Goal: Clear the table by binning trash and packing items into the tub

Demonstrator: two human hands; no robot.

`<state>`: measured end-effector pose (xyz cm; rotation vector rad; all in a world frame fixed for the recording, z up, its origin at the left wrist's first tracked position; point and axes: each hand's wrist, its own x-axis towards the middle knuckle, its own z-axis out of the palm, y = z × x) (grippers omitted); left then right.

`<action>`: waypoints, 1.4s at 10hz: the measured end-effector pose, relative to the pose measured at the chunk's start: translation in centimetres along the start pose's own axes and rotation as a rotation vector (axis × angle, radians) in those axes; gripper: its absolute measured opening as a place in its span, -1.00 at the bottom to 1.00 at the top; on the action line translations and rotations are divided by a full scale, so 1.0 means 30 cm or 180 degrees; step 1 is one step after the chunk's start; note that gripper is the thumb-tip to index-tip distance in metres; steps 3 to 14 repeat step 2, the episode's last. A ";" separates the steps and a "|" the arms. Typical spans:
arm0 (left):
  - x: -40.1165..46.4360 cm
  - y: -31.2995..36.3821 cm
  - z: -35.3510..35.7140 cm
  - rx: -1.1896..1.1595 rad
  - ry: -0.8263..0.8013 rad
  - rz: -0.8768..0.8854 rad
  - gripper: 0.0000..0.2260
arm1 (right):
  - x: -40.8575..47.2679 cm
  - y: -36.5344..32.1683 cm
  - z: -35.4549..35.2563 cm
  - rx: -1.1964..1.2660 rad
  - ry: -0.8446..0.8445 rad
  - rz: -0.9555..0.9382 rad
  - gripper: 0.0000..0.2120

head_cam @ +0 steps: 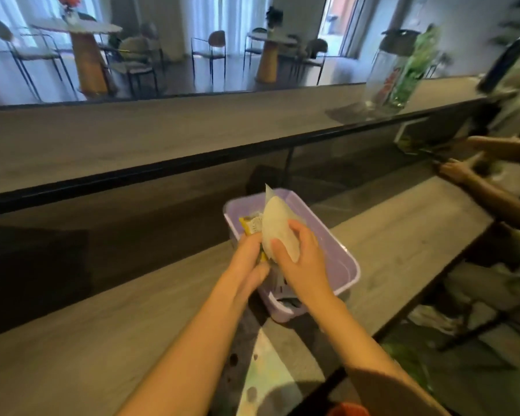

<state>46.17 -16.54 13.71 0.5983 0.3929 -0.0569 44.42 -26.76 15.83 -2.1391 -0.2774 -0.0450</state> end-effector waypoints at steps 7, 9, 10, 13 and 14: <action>0.073 -0.061 0.082 0.1064 0.1000 0.0153 -0.78 | 0.098 0.152 -0.085 -0.1011 0.0051 0.0261 -0.53; 0.073 -0.061 0.082 0.1064 0.1000 0.0153 -0.78 | 0.098 0.152 -0.085 -0.1011 0.0051 0.0261 -0.53; 0.073 -0.061 0.082 0.1064 0.1000 0.0153 -0.78 | 0.098 0.152 -0.085 -0.1011 0.0051 0.0261 -0.53; 0.073 -0.061 0.082 0.1064 0.1000 0.0153 -0.78 | 0.098 0.152 -0.085 -0.1011 0.0051 0.0261 -0.53; 0.073 -0.061 0.082 0.1064 0.1000 0.0153 -0.78 | 0.098 0.152 -0.085 -0.1011 0.0051 0.0261 -0.53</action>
